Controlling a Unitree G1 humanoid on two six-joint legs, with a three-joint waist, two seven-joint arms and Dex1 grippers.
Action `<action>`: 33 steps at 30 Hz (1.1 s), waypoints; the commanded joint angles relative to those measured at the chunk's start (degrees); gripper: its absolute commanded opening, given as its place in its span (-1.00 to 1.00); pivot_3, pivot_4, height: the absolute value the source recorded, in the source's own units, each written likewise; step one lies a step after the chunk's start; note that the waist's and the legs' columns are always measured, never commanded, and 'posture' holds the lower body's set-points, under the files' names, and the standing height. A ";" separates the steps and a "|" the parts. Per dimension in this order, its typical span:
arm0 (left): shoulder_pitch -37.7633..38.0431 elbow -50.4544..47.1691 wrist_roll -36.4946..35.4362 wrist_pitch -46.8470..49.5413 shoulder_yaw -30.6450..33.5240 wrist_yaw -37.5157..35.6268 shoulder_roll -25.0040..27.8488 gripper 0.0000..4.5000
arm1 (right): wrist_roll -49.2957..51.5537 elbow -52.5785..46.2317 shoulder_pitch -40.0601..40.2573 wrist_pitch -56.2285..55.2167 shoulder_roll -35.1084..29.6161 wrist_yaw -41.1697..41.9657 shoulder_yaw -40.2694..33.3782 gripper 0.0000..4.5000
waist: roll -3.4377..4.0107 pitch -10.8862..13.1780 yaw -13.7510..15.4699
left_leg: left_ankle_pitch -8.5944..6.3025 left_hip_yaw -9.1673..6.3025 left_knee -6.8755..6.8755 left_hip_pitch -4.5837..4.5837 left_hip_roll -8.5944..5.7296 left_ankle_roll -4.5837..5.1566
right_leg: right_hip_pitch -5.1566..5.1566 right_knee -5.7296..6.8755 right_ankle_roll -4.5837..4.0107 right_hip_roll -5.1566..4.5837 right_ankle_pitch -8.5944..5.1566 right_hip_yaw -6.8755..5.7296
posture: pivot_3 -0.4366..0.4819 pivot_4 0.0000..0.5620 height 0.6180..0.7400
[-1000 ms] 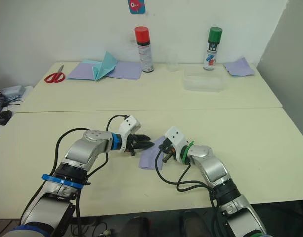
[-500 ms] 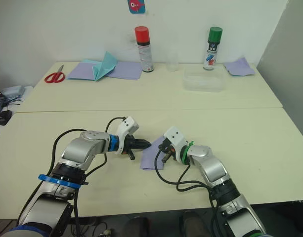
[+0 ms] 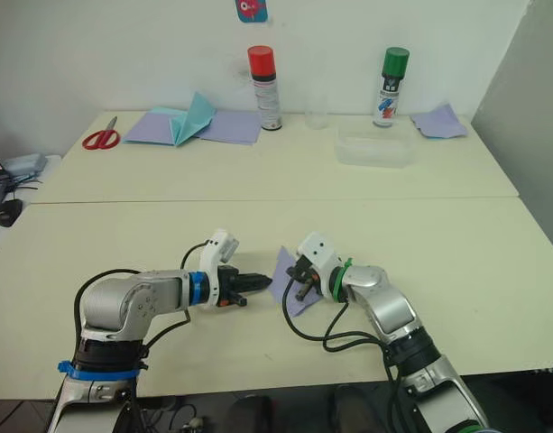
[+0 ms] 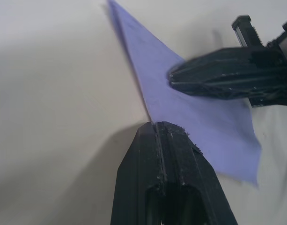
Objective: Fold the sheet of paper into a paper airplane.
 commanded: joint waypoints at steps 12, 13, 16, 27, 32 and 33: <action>-1.13 -1.26 -5.87 5.98 3.90 8.03 -6.89 -0.99 | -0.21 -7.91 0.31 -2.20 -3.50 2.00 0.73 -1.00 | -0.03 0.04 0.37 | 0.01 0.00 0.03 -0.01 -0.06 -0.02 | 0.02 0.00 0.02 -0.03 0.01 -0.05 | -0.05 -0.47 1.00; -1.01 -1.42 -6.10 6.22 3.74 8.25 -6.91 -0.99 | -0.22 -8.26 0.24 -2.33 -3.84 2.03 0.74 -1.00 | -0.03 0.04 0.37 | 0.01 -0.01 0.03 -0.03 -0.06 -0.02 | 0.01 0.00 0.02 -0.03 0.01 -0.04 | -0.05 -0.47 1.00; -0.70 -2.13 -7.02 7.58 3.88 9.30 -7.43 -0.99 | 0.41 -11.44 0.55 -1.32 -5.78 2.42 0.19 -1.00 | -0.03 0.04 0.41 | 0.00 -0.03 0.02 -0.05 -0.06 -0.02 | 0.00 -0.01 0.02 -0.03 0.01 -0.04 | -0.05 -0.47 1.00; -1.31 -2.12 -9.42 9.97 6.03 12.41 -9.29 -1.00 | -4.69 -22.88 9.93 -11.20 -17.43 4.25 2.08 0.32 | -0.07 0.08 0.66 | 0.00 -0.02 0.03 -0.09 -0.13 -0.02 | -0.01 -0.06 0.02 -0.08 0.01 -0.08 | -0.05 -0.47 1.00; -1.65 -2.34 -10.16 11.14 6.75 13.80 -10.48 -1.00 | -9.63 -20.13 12.02 -20.47 -19.95 4.27 4.41 0.47 | -0.09 0.10 0.70 | 0.01 -0.02 0.04 -0.08 -0.19 -0.04 | 0.00 -0.05 0.03 -0.02 0.01 -0.10 | -0.05 -0.47 1.00; -1.65 -2.46 -10.36 11.40 6.83 14.03 -10.73 -1.00 | -10.38 -19.31 12.03 -21.58 -19.91 3.99 4.64 0.47 | -0.09 0.10 0.70 | 0.01 -0.02 0.04 -0.08 -0.19 -0.04 | 0.00 -0.05 0.03 0.00 0.01 -0.10 | -0.05 -0.47 1.00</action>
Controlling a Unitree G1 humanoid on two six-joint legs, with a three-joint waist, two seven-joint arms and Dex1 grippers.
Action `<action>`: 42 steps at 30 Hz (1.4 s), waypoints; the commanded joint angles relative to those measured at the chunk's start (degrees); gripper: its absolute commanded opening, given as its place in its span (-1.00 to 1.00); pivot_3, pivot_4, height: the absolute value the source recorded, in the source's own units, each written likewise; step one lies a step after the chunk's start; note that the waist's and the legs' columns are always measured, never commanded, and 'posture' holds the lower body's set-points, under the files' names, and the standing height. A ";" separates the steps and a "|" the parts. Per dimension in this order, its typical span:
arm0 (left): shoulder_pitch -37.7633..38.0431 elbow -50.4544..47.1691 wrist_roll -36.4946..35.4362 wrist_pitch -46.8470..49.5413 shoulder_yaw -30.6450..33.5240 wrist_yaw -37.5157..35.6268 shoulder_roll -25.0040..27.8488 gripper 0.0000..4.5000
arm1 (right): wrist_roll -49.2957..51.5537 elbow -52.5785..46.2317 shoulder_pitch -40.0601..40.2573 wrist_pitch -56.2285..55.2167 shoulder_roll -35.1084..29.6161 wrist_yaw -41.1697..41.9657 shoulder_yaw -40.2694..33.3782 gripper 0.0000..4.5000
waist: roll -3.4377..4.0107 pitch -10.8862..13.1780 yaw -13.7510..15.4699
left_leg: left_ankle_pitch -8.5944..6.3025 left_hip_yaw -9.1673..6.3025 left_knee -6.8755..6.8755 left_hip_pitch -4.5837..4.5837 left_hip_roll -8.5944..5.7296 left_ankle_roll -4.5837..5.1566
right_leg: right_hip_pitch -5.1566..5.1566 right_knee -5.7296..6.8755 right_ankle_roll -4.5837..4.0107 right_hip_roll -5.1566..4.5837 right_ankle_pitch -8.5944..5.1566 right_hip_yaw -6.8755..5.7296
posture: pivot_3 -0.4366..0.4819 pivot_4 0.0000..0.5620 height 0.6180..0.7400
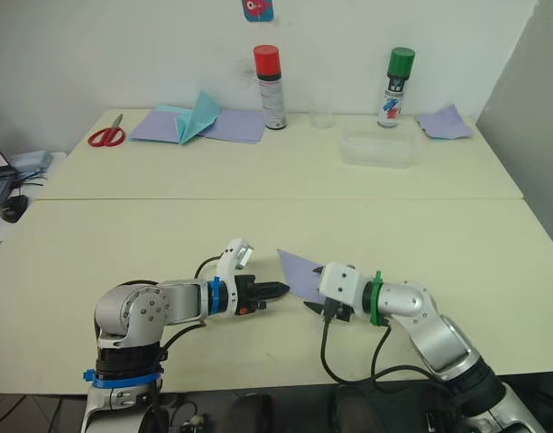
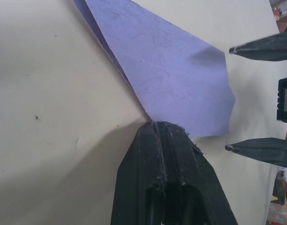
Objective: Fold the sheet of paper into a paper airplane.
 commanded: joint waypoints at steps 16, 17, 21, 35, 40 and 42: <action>0.54 -3.64 -3.20 2.26 0.74 2.40 -1.76 -1.00 | -9.32 6.71 -1.17 -8.04 0.85 -1.56 0.62 -0.75 | -0.01 0.00 0.28 | 0.13 -0.02 0.01 0.05 0.00 -0.23 | 0.06 0.05 0.03 -0.02 0.02 0.02 | -0.05 -0.47 1.00; 0.59 -3.68 -3.32 2.28 0.75 2.49 -1.74 -1.00 | -9.39 6.74 -1.09 -8.01 1.07 -1.53 0.48 -0.90 | -0.01 0.01 0.28 | 0.13 -0.03 0.01 0.05 0.00 -0.23 | 0.06 0.05 0.03 -0.02 0.02 0.02 | -0.05 -0.47 1.00; 0.66 -3.81 -3.64 2.26 0.76 2.63 -1.55 -1.00 | -9.10 6.49 -1.09 -8.19 1.60 -0.81 0.29 -0.99 | -0.01 0.01 0.29 | 0.13 -0.03 0.01 0.05 0.01 -0.23 | 0.06 0.06 0.03 -0.02 0.02 0.02 | -0.05 -0.47 1.00; 1.73 -11.56 -13.30 -2.68 12.02 -3.61 5.88 -0.53 | -7.24 9.11 -3.13 -14.24 3.17 2.54 0.53 -1.00 | -0.03 0.03 0.24 | 0.14 -0.02 0.01 0.04 0.07 -0.23 | 0.05 0.06 0.02 -0.01 0.01 0.03 | -0.05 -0.47 1.00; 6.45 -13.74 -5.67 -20.57 4.63 -12.90 18.27 0.16 | -3.83 5.20 -1.39 -13.55 1.66 6.33 -0.39 -1.00 | -0.02 0.07 0.33 | 0.13 -0.05 -0.01 0.07 0.09 -0.24 | 0.04 0.06 -0.01 -0.01 0.00 0.05 | -0.05 -0.47 1.00; 8.27 -12.65 0.97 -32.22 -1.12 -17.22 22.01 0.42 | -2.60 3.43 -0.46 -12.51 0.94 7.71 -0.53 -1.00 | -0.01 0.08 0.72 | 0.13 -0.03 -0.02 0.07 0.09 -0.24 | 0.05 0.06 -0.03 -0.07 -0.01 0.08 | -0.05 -0.47 1.00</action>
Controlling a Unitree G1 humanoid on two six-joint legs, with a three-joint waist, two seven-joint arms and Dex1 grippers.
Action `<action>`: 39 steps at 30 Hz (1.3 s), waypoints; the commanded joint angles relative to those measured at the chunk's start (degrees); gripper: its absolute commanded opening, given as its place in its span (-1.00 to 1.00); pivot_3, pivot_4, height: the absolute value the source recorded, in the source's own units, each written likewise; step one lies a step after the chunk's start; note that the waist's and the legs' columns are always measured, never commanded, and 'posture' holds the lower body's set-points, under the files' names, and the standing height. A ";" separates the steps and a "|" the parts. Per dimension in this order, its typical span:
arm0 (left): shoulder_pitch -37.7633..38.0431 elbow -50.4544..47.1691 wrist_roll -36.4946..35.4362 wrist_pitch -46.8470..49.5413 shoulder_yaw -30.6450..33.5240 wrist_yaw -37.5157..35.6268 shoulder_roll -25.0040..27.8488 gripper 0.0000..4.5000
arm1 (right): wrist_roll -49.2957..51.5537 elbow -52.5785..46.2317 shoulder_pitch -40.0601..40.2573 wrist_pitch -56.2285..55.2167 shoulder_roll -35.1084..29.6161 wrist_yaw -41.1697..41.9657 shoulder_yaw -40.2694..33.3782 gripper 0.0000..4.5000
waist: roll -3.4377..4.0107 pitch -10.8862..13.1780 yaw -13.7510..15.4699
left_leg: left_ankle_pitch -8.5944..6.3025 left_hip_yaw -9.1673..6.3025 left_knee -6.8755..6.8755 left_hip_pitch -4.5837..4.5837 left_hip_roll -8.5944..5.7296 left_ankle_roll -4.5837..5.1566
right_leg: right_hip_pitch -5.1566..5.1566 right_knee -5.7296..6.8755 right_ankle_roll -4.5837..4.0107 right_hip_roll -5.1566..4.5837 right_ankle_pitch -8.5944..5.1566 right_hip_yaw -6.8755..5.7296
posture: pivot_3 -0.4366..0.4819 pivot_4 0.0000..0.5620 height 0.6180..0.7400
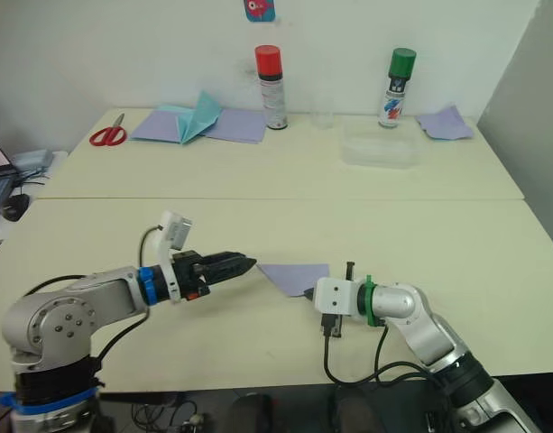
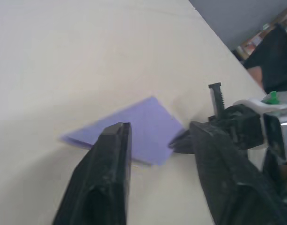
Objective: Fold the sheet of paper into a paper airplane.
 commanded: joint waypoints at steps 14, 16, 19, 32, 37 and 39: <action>1.96 10.57 20.72 -41.17 -20.27 -13.98 2.73 -0.99 | 5.58 -12.53 4.16 11.83 -1.63 2.88 -1.85 -1.00 | 0.01 0.02 0.39 | 0.00 0.21 0.01 -0.09 0.03 0.02 | -0.04 -0.02 -0.06 -0.21 -0.04 -0.13 | -0.05 -0.47 1.00; 1.50 10.85 21.55 -41.01 -22.26 -14.13 1.91 -0.99 | 5.65 -12.68 4.17 12.12 -1.67 2.96 -1.79 -1.00 | 0.01 0.02 0.38 | 0.00 0.19 0.02 -0.11 0.02 0.02 | -0.04 -0.01 -0.06 -0.14 -0.04 -0.14 | -0.05 -0.47 1.00; 1.64 12.20 23.56 -41.44 -24.64 -14.51 1.79 -0.99 | 5.62 -13.18 4.23 12.65 -1.63 2.87 -1.60 -1.00 | 0.01 0.02 0.34 | 0.00 0.22 0.02 -0.11 0.02 0.02 | -0.03 -0.01 -0.05 -0.13 -0.03 -0.13 | -0.05 -0.47 1.00; -0.64 16.20 26.20 -39.27 -26.31 -14.75 0.99 -0.99 | 6.34 -13.92 4.71 13.05 -2.23 3.66 -1.70 -1.00 | 0.01 0.02 0.21 | 0.00 0.14 0.04 -0.09 0.01 0.02 | -0.04 0.01 -0.06 0.10 -0.03 -0.17 | -0.05 -0.47 1.00; -0.36 15.60 27.29 -38.57 -27.99 -16.25 2.24 -0.99 | 6.30 -13.19 4.37 12.55 -1.94 3.54 -1.12 -1.00 | 0.01 0.02 0.22 | 0.00 0.13 0.04 -0.10 0.01 0.02 | -0.04 0.01 -0.06 0.10 -0.04 -0.16 | -0.05 -0.47 1.00; 0.08 15.74 28.32 -39.35 -28.77 -16.46 2.67 -0.99 | 6.29 -12.87 4.06 12.47 -1.79 3.61 -0.99 -1.00 | 0.01 0.02 0.23 | 0.00 0.13 0.04 -0.10 0.01 0.02 | -0.04 0.01 -0.06 0.10 -0.04 -0.16 | -0.05 -0.47 1.00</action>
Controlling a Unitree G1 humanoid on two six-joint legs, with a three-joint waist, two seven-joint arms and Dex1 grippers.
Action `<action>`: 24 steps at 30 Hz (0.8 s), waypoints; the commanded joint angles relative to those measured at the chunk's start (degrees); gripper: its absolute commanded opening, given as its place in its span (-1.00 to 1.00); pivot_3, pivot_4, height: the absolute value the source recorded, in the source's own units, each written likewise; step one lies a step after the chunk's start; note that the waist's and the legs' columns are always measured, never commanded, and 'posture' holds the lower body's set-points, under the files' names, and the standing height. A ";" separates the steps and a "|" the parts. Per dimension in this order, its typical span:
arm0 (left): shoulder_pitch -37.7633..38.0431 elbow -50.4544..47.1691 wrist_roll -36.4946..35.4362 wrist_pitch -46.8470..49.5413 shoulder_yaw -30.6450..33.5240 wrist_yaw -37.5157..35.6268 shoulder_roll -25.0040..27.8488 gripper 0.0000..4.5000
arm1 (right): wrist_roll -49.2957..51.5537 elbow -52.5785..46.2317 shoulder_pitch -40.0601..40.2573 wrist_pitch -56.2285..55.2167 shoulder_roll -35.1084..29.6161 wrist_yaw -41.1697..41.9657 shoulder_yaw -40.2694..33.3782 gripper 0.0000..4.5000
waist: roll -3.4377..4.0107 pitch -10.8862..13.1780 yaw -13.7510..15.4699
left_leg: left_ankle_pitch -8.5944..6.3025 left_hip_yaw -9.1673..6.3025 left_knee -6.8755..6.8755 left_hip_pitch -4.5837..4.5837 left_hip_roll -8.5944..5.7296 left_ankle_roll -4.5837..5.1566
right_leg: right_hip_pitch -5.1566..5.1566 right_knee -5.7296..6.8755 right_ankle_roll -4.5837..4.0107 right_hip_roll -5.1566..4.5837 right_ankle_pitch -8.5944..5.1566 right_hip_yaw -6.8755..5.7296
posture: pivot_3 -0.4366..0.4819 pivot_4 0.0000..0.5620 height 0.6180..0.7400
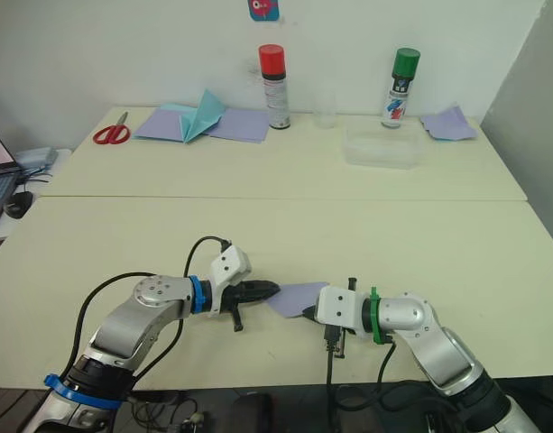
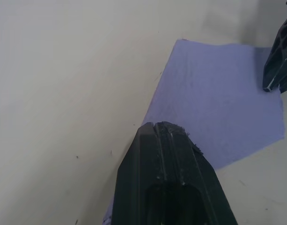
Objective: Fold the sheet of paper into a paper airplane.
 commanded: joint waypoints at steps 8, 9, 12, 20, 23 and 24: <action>-0.40 1.15 5.07 -0.76 -4.35 -0.57 0.61 -0.99 | 1.52 -0.83 -0.90 -1.47 0.13 2.03 0.23 -1.00 | -0.01 -0.01 0.07 | 0.00 0.00 0.05 0.04 0.00 0.00 | 0.05 0.04 0.00 0.00 0.00 0.00 | -0.05 -0.47 1.00; -0.38 1.22 5.36 -0.74 -4.63 -0.70 0.68 -0.99 | 1.76 -0.82 -0.95 -1.41 0.10 2.45 0.26 -1.00 | -0.01 -0.02 0.09 | 0.00 0.00 0.05 0.05 -0.01 0.00 | 0.07 0.04 0.00 0.00 0.00 0.00 | -0.05 -0.47 1.00; -0.30 1.48 5.92 -1.01 -5.01 -0.96 0.88 -1.00 | 2.61 -1.05 -1.17 -1.39 -0.33 3.55 -0.25 -0.74 | -0.01 -0.02 0.09 | 0.00 0.02 0.05 0.13 0.00 0.00 | 0.13 0.04 0.00 -0.01 0.00 0.00 | -0.05 -0.47 1.00; -0.38 2.68 6.42 -2.30 -4.87 -1.42 0.70 -1.00 | 1.96 0.82 -0.86 -8.58 -1.97 3.71 -1.48 0.22 | -0.01 -0.03 0.09 | 0.00 0.09 0.05 0.23 0.00 0.00 | 0.18 0.06 0.01 -0.01 0.01 0.00 | -0.05 -0.47 1.00; -0.45 3.17 6.47 -2.77 -4.83 -1.65 0.69 -1.00 | 0.77 2.93 -1.40 -12.28 -2.03 3.04 -1.13 0.22 | -0.01 -0.04 0.09 | 0.00 0.12 0.06 0.26 0.00 0.00 | 0.20 0.06 0.01 0.00 0.01 0.00 | -0.05 -0.47 1.00; -0.50 3.36 6.53 -2.96 -4.86 -1.74 0.68 -1.00 | 0.13 4.04 -1.67 -13.91 -1.96 2.54 -1.11 0.22 | -0.01 -0.04 0.09 | 0.00 0.12 0.06 0.26 0.00 0.00 | 0.21 0.07 0.01 0.00 0.01 0.00 | -0.05 -0.47 1.00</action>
